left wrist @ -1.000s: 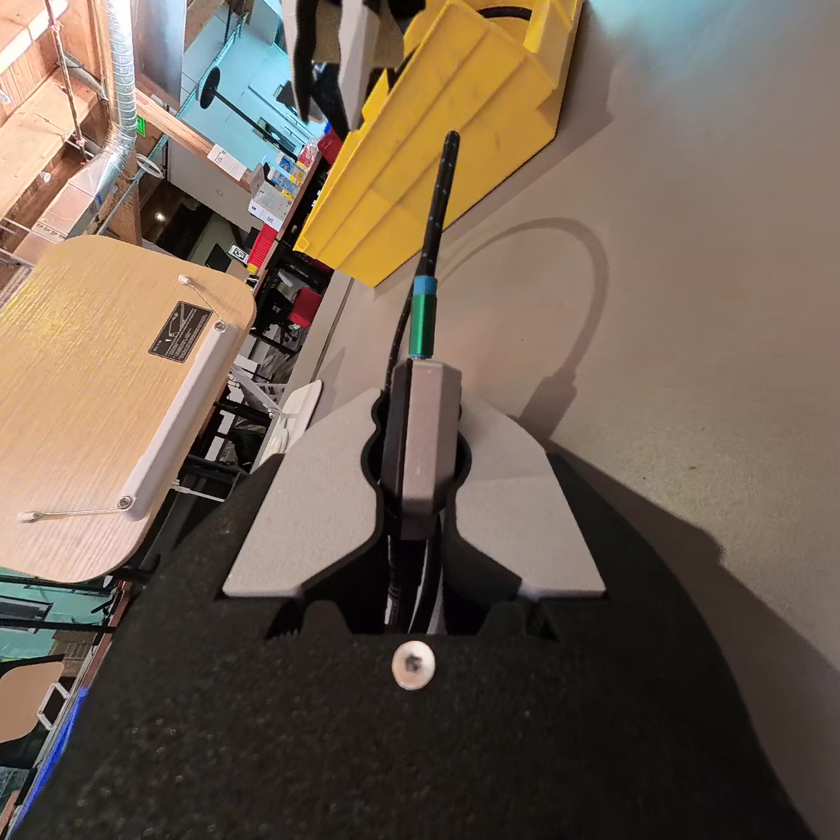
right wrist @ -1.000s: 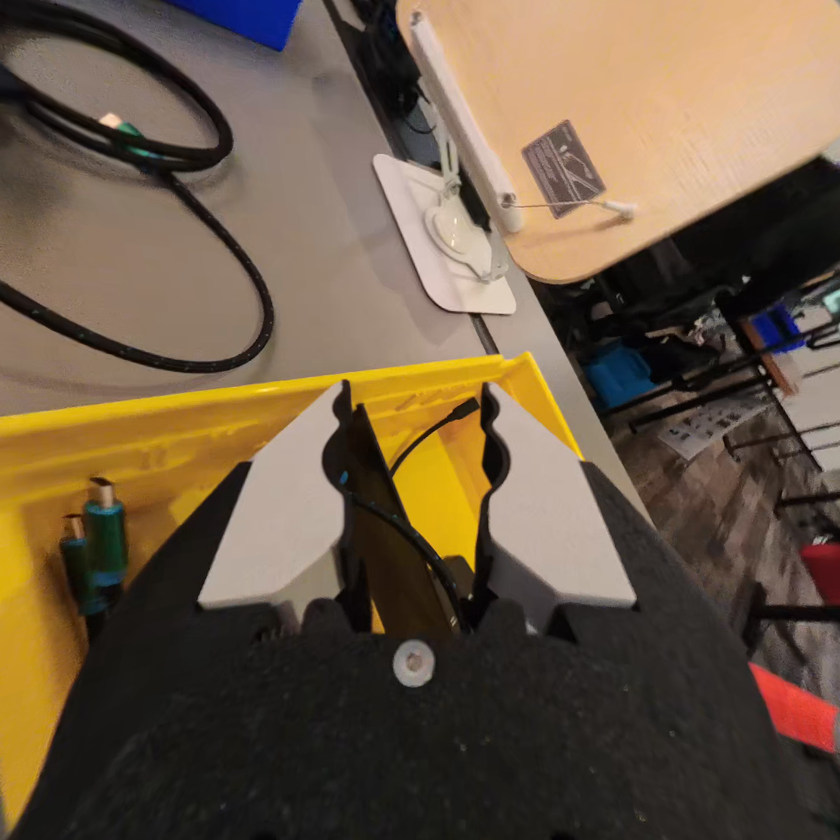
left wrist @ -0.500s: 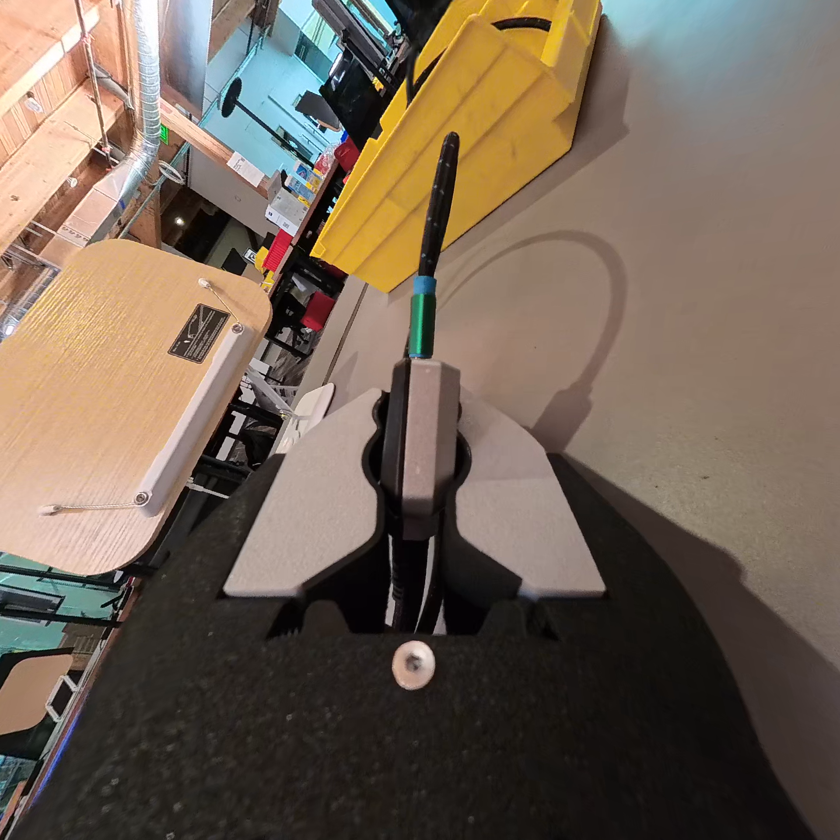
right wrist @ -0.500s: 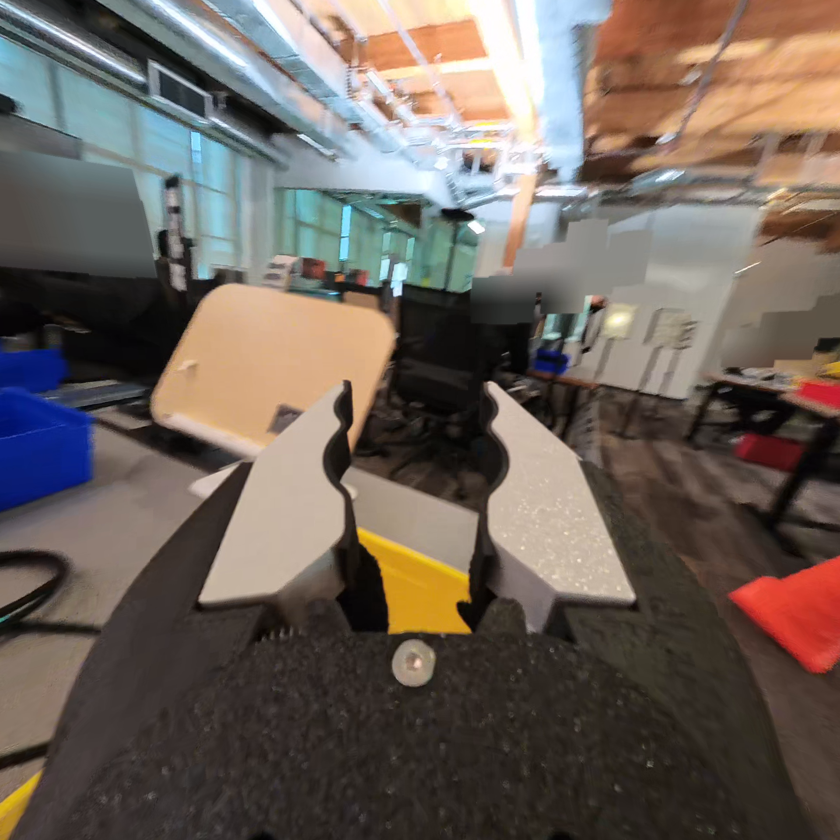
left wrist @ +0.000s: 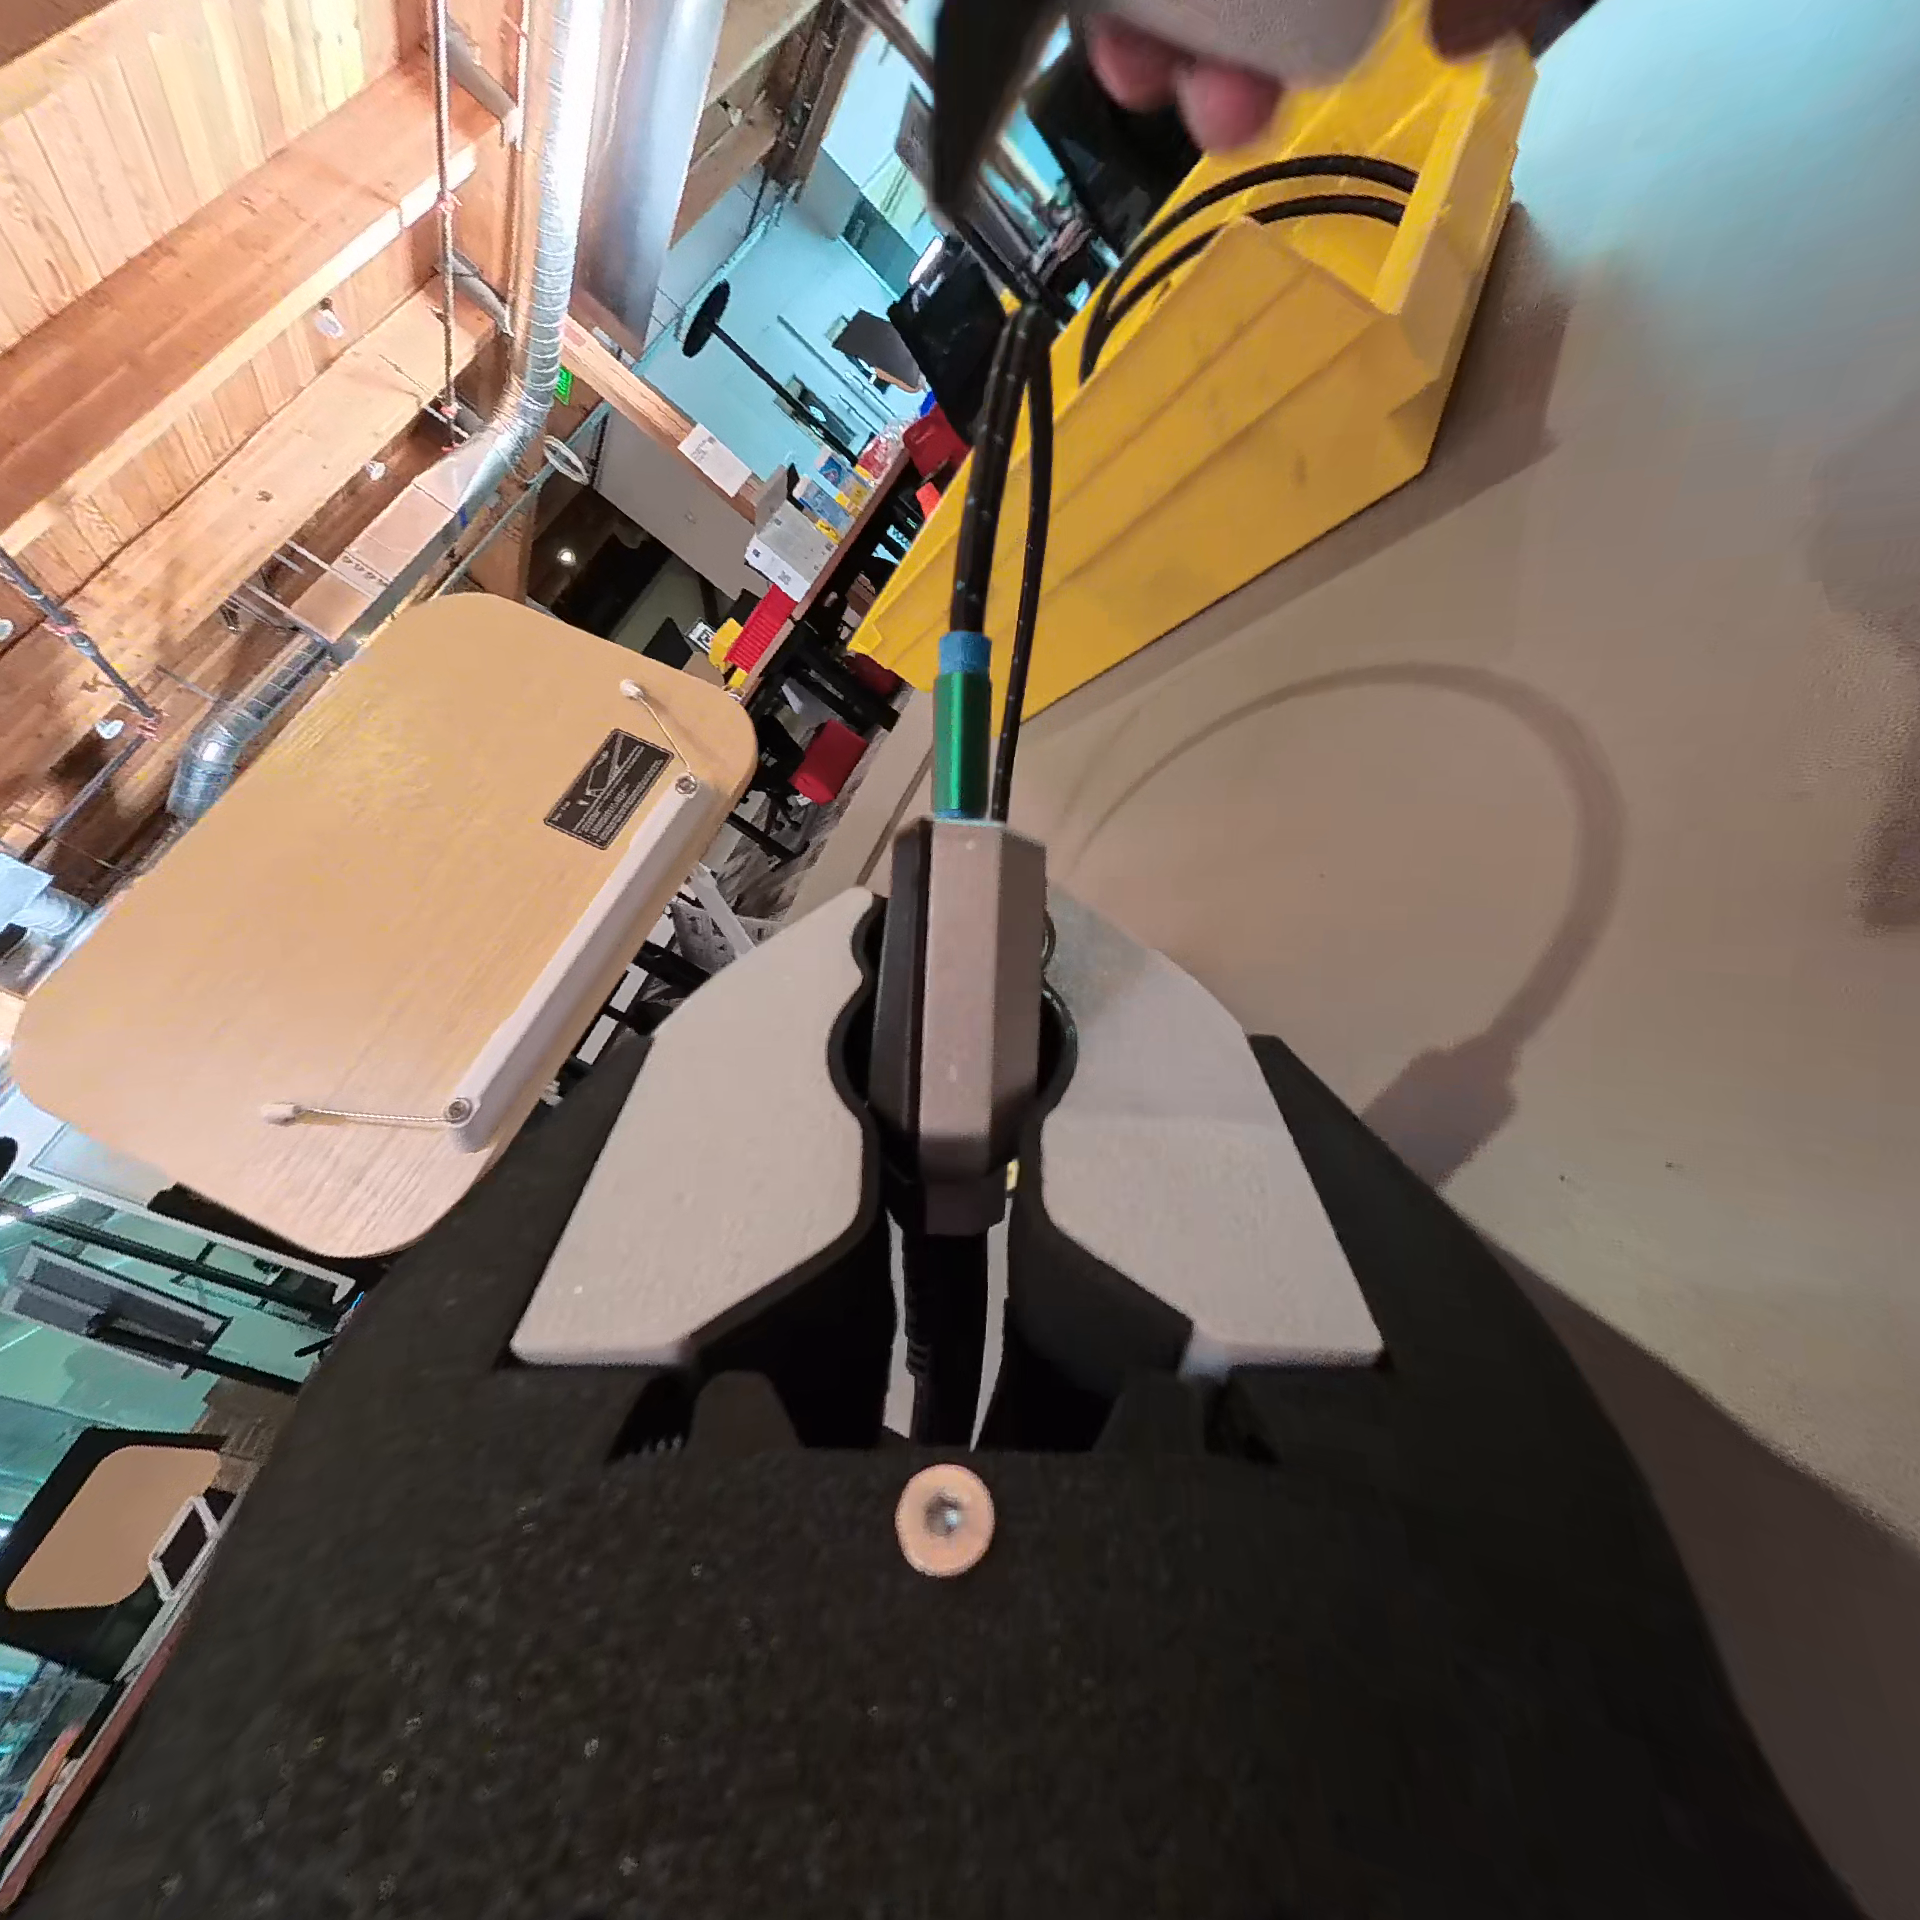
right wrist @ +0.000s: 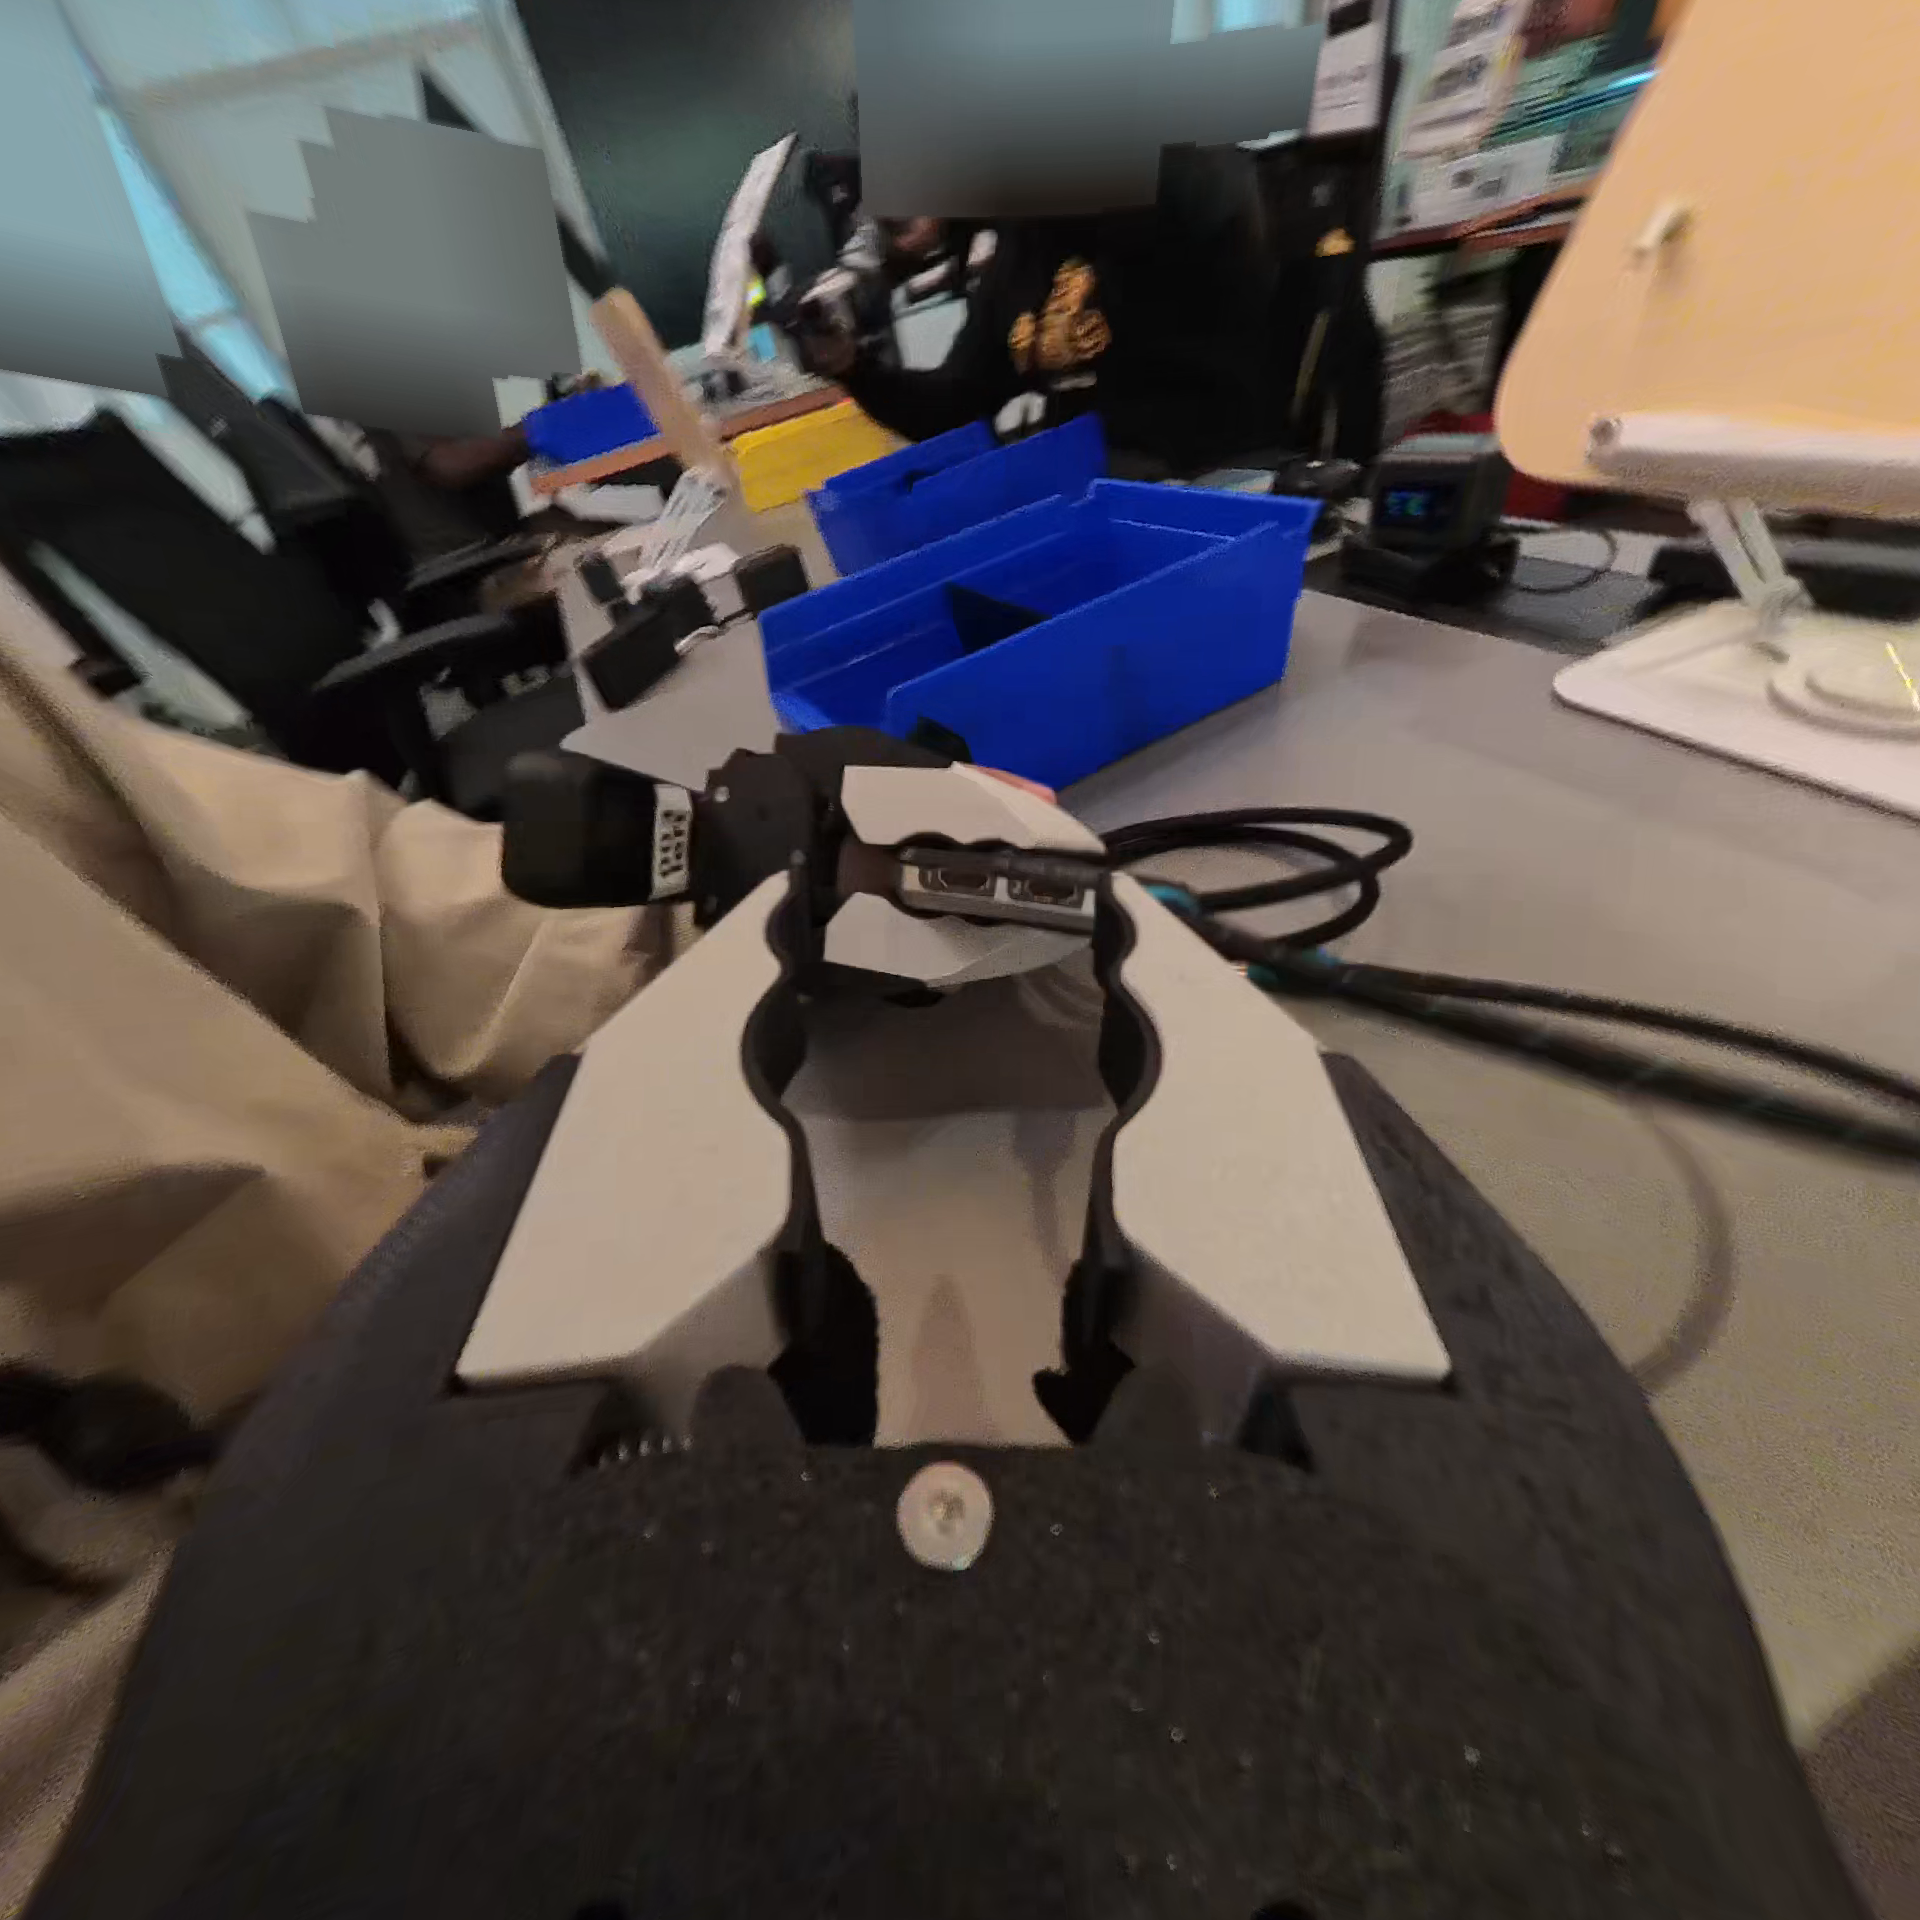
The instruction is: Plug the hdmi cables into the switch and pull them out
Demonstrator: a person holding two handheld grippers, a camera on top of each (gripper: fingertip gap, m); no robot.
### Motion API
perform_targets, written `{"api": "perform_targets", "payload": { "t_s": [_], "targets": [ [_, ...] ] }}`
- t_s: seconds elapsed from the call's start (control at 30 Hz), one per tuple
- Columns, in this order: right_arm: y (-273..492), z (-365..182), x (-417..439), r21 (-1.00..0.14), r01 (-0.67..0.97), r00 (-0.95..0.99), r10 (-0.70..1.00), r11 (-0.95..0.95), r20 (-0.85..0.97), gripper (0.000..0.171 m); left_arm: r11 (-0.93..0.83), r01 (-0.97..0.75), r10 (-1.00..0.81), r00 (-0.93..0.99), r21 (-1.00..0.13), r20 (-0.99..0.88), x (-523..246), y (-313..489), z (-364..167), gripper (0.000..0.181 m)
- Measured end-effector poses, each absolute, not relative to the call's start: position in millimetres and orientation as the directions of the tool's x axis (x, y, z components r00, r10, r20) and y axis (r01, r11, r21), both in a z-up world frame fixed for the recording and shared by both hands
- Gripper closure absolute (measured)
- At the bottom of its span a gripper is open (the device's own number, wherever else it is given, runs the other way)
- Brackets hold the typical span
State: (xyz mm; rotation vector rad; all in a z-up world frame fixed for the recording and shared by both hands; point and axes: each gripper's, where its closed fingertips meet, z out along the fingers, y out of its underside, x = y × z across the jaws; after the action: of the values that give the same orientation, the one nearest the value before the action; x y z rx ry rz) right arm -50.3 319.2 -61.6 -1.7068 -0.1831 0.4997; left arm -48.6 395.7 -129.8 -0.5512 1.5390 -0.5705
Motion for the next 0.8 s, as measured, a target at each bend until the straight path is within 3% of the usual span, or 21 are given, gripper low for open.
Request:
{"api": "perform_targets", "payload": {
  "t_s": [0.17, 0.33, 0.47, 0.8],
  "targets": [
    [351.8, -111.8, -42.1, -0.919, -0.308, 0.918, 0.178, -0.246, -0.355, 0.122, 0.722, 0.059, -0.689, -0.039, -0.69, -0.724, -52.3, 383.5, -118.4, 0.159],
    [366.6, -110.2, -43.3, -0.912, -0.34, 0.897, 0.214, -0.229, -0.388, 0.129, 0.734, 0.088, -0.67, -0.07, -0.674, -0.739, -53.5, 368.7, -119.7, 0.159],
    [368.7, -118.5, -41.6, -0.917, -0.295, 0.914, 0.201, -0.269, -0.353, 0.151, 0.737, 0.053, -0.668, -0.094, -0.674, -0.738, -51.9, 369.8, -127.6, 0.159],
    [371.2, -124.7, -40.9, -0.89, -0.331, 0.916, 0.119, -0.313, -0.382, 0.151, 0.694, -0.015, -0.718, -0.09, -0.72, -0.691, -50.4, 379.4, -134.0, 0.154]
  ]
}}
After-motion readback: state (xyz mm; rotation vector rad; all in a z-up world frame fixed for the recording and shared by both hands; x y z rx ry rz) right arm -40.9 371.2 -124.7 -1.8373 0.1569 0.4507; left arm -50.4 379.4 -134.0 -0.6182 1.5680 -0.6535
